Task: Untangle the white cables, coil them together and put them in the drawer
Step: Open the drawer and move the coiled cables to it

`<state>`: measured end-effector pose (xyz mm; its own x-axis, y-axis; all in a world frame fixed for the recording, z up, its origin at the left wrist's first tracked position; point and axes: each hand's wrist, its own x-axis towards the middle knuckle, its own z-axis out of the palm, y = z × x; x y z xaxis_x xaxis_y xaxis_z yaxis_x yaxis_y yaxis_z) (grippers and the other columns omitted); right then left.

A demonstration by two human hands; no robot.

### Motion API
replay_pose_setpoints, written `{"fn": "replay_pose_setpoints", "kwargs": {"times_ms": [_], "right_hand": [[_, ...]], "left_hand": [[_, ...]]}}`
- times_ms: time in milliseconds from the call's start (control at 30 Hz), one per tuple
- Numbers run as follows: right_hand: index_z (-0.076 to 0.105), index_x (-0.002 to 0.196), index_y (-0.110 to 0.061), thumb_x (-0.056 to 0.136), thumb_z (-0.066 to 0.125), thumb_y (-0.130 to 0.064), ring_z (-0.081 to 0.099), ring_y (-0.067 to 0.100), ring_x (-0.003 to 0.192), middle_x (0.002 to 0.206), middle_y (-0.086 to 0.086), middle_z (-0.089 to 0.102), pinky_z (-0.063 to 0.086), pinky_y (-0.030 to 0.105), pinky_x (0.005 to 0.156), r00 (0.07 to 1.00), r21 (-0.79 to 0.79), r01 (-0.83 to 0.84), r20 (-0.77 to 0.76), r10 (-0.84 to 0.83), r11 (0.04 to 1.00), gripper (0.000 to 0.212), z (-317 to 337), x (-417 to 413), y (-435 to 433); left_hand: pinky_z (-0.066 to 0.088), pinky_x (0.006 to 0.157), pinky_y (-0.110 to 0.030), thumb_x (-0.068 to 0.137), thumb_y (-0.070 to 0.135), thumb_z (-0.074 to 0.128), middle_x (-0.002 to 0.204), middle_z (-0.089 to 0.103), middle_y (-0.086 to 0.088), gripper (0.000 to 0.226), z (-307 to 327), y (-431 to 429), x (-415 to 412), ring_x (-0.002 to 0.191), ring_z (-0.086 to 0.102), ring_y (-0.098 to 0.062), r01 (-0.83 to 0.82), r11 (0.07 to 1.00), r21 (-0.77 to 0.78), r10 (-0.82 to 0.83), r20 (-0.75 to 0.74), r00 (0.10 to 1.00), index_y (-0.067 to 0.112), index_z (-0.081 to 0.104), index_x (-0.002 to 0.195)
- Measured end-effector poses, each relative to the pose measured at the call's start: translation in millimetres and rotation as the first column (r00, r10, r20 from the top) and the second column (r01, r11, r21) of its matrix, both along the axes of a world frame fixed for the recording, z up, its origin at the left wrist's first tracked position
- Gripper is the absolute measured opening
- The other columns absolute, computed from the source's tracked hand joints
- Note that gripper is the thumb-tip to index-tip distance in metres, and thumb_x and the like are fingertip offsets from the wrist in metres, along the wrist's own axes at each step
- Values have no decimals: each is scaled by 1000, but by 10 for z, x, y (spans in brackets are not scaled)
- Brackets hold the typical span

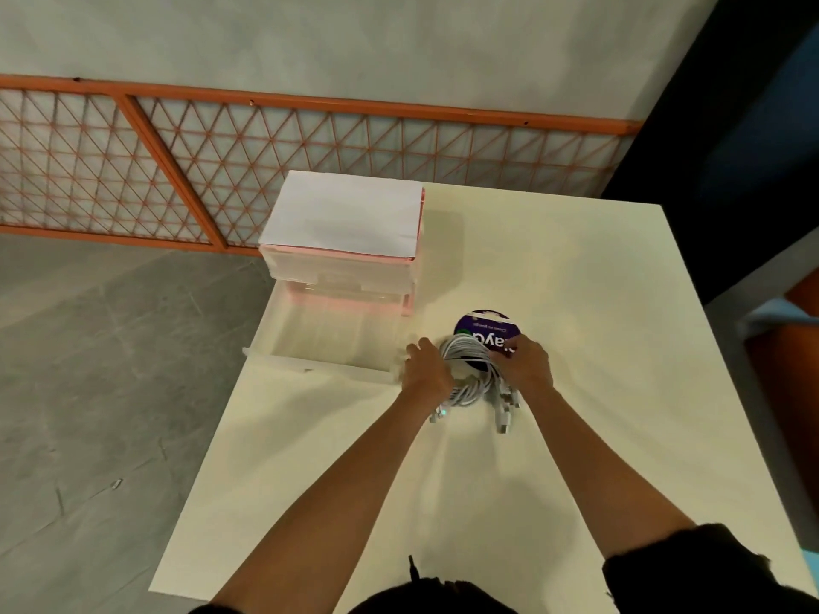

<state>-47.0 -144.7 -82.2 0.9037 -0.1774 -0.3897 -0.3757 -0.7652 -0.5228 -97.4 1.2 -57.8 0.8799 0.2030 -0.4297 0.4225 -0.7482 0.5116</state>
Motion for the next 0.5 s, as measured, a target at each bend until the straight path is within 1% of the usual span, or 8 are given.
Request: {"fn": "replay_pose_setpoints", "kwargs": {"times_ms": [67,167,300,367,400,433,500], "right_hand": [[58,121,-14,85,65,-36,54,31,115,122,12,59,44,35,92,999,8,-35,-22,35,999,43,-28,-38,-38],[61,121,-11,87,65,-34,57,29,111,119,13,62,43,28,85,996,51,-80,-28,82,995,42,-41,-94,-59],[63,118,-11,88,65,-27,58,27,109,115,10,65,43,28,88,998,119,-62,-22,65,991,34,-33,-164,-62],[66,114,-11,87,66,-25,61,28,105,112,11,68,48,32,89,999,146,-29,-30,34,989,31,-12,-190,-65],[68,112,-10,86,68,-25,63,28,101,108,12,69,50,32,86,999,167,0,-40,7,986,30,-7,-201,-64],[69,109,-9,85,69,-23,64,28,96,105,13,70,51,31,80,998,189,34,-56,-23,981,28,9,-212,-68],[71,104,-6,84,70,-21,62,26,80,99,15,70,47,25,62,993,225,94,-89,-75,970,25,56,-242,-81]], "left_hand": [[38,99,-39,96,17,51,141,30,-21,53,-51,-67,-13,129,40,-38,-41,999,6,41,-70,997,0,23,138],[41,95,-40,95,13,51,139,32,-22,56,-91,-135,-32,126,42,-39,-82,995,-49,78,-84,993,1,18,139],[39,98,-43,93,13,55,138,35,-23,56,-86,-147,-24,128,40,-41,-170,981,-92,163,-77,984,0,21,136],[41,97,-42,93,11,55,136,39,-24,52,-97,-141,-28,126,42,-40,-220,970,-103,213,-73,974,1,24,134],[42,95,-42,94,11,54,135,41,-24,49,-116,-127,-34,124,44,-40,-239,965,-105,233,-67,970,1,25,133],[43,93,-42,94,11,52,132,44,-25,46,-128,-119,-45,122,46,-40,-251,962,-110,247,-53,968,1,27,131],[44,88,-42,95,10,50,127,48,-25,39,-139,-116,-66,116,50,-40,-261,955,-142,262,-13,965,1,31,128]]}}
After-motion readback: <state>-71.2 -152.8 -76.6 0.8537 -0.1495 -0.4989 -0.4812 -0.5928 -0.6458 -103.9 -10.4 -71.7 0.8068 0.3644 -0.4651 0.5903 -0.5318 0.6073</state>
